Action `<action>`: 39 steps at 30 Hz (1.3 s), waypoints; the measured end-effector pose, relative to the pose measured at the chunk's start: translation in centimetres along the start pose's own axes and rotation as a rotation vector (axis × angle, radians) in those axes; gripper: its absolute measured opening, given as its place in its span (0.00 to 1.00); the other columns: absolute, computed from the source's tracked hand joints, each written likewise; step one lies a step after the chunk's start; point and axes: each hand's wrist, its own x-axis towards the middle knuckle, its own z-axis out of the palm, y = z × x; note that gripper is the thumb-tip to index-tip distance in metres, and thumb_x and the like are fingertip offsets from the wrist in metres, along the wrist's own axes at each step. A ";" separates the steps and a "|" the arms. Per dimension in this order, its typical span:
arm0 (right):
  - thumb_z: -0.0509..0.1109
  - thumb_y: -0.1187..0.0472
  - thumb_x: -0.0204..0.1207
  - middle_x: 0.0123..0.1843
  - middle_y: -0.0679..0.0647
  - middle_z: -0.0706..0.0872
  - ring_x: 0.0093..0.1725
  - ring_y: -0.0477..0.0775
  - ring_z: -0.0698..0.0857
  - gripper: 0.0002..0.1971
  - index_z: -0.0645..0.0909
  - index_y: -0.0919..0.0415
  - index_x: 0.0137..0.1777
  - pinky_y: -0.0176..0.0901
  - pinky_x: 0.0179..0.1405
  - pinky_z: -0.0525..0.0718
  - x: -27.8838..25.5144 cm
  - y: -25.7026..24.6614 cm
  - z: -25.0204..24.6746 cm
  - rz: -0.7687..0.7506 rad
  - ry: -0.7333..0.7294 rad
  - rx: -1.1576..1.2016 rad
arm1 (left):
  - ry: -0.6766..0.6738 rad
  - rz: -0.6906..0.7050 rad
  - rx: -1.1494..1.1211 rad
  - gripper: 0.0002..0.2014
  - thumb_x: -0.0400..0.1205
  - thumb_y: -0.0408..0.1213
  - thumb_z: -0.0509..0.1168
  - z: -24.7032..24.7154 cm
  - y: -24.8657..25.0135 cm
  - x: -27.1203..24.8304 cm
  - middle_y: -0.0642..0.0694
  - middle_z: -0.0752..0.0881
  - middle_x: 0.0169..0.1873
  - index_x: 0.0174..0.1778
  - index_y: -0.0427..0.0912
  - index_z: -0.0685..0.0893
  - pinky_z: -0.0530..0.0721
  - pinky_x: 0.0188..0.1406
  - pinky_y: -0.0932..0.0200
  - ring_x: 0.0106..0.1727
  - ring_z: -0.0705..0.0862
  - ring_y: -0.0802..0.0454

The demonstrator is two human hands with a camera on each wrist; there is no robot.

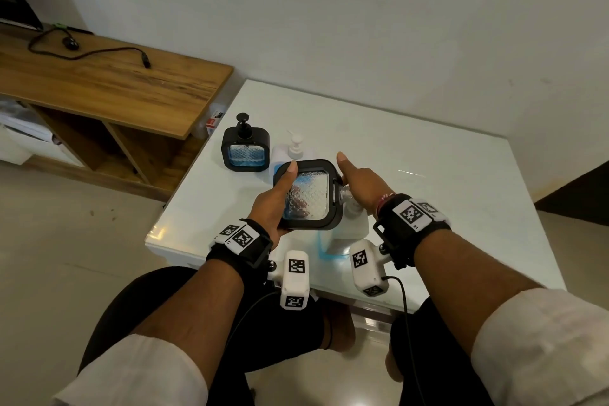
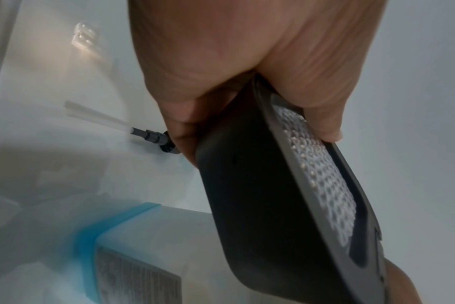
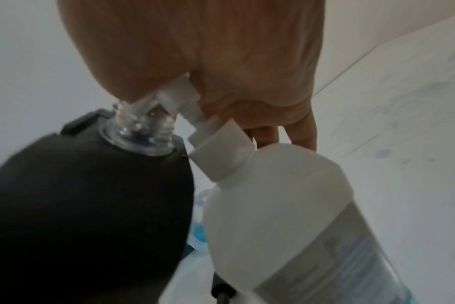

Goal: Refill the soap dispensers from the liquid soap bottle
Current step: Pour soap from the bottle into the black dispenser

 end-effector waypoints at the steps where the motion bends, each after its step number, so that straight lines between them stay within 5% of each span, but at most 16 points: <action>1: 0.48 0.34 0.84 0.46 0.60 0.82 0.46 0.57 0.79 0.34 0.81 0.61 0.37 0.45 0.51 0.70 0.1 0.0 0.1 0.008 0.008 -0.015 | 0.006 0.000 0.002 0.39 0.61 0.66 0.77 0.0 0.0 0.1 0.43 0.93 0.57 0.63 0.45 0.89 0.91 0.57 0.42 0.58 0.92 0.43; 4: 0.49 0.36 0.85 0.42 0.58 0.82 0.48 0.58 0.79 0.32 0.76 0.59 0.32 0.45 0.51 0.68 0.1 0.0 0.5 0.012 0.004 -0.054 | 0.021 0.004 0.003 0.38 0.60 0.66 0.76 -0.1 -0.1 0.0 0.43 0.94 0.56 0.62 0.45 0.89 0.91 0.54 0.44 0.57 0.92 0.42; 8: 0.45 0.36 0.85 0.54 0.62 0.82 0.54 0.59 0.79 0.39 0.85 0.70 0.57 0.44 0.55 0.67 -0.5 -0.2 -0.1 -0.015 -0.026 -0.025 | 0.013 0.005 -0.007 0.38 0.61 0.65 0.76 0.0 -0.2 0.0 0.43 0.94 0.56 0.62 0.44 0.89 0.91 0.56 0.43 0.58 0.92 0.42; 10: 0.44 0.35 0.85 0.57 0.66 0.83 0.56 0.62 0.81 0.41 0.83 0.73 0.62 0.45 0.55 0.69 -0.8 -0.4 -0.3 -0.035 -0.027 -0.027 | 0.008 0.002 -0.004 0.38 0.62 0.66 0.76 -0.1 -0.2 0.0 0.43 0.94 0.56 0.63 0.45 0.89 0.91 0.57 0.43 0.58 0.92 0.43; 17: 0.47 0.32 0.83 0.50 0.60 0.84 0.50 0.58 0.81 0.35 0.81 0.61 0.37 0.45 0.52 0.68 -0.2 -0.1 0.3 -0.011 0.000 -0.098 | 0.017 0.001 0.010 0.35 0.67 0.66 0.76 -0.1 -0.1 0.2 0.43 0.93 0.56 0.63 0.45 0.89 0.91 0.53 0.45 0.58 0.92 0.43; 24: 0.42 0.34 0.84 0.53 0.60 0.81 0.55 0.59 0.79 0.42 0.84 0.70 0.59 0.45 0.56 0.67 -0.8 -0.8 -0.3 -0.066 -0.002 -0.077 | 0.003 -0.005 -0.002 0.34 0.69 0.65 0.75 -0.1 0.0 0.4 0.44 0.93 0.57 0.65 0.45 0.88 0.91 0.55 0.45 0.59 0.92 0.43; 29: 0.45 0.33 0.83 0.52 0.63 0.86 0.50 0.58 0.81 0.39 0.83 0.67 0.44 0.46 0.52 0.68 -0.4 -0.5 0.2 -0.033 -0.005 -0.079 | 0.008 -0.017 -0.004 0.28 0.77 0.62 0.73 -0.1 0.0 0.5 0.43 0.93 0.57 0.64 0.45 0.88 0.91 0.49 0.48 0.58 0.92 0.43; 35: 0.42 0.34 0.84 0.59 0.66 0.85 0.59 0.63 0.82 0.42 0.83 0.72 0.62 0.47 0.54 0.68 -0.8 -0.9 -0.1 -0.059 -0.008 -0.049 | 0.004 -0.012 -0.002 0.29 0.76 0.63 0.73 -0.2 -0.1 0.4 0.43 0.93 0.57 0.64 0.45 0.88 0.91 0.54 0.46 0.59 0.92 0.43; 39: 0.41 0.36 0.85 0.62 0.68 0.85 0.63 0.65 0.81 0.43 0.81 0.75 0.64 0.48 0.56 0.69 -0.8 -1.2 -0.2 -0.079 -0.006 -0.074 | 0.004 -0.005 0.004 0.37 0.63 0.67 0.76 -0.3 -0.1 0.7 0.44 0.93 0.57 0.63 0.46 0.89 0.90 0.61 0.41 0.59 0.92 0.42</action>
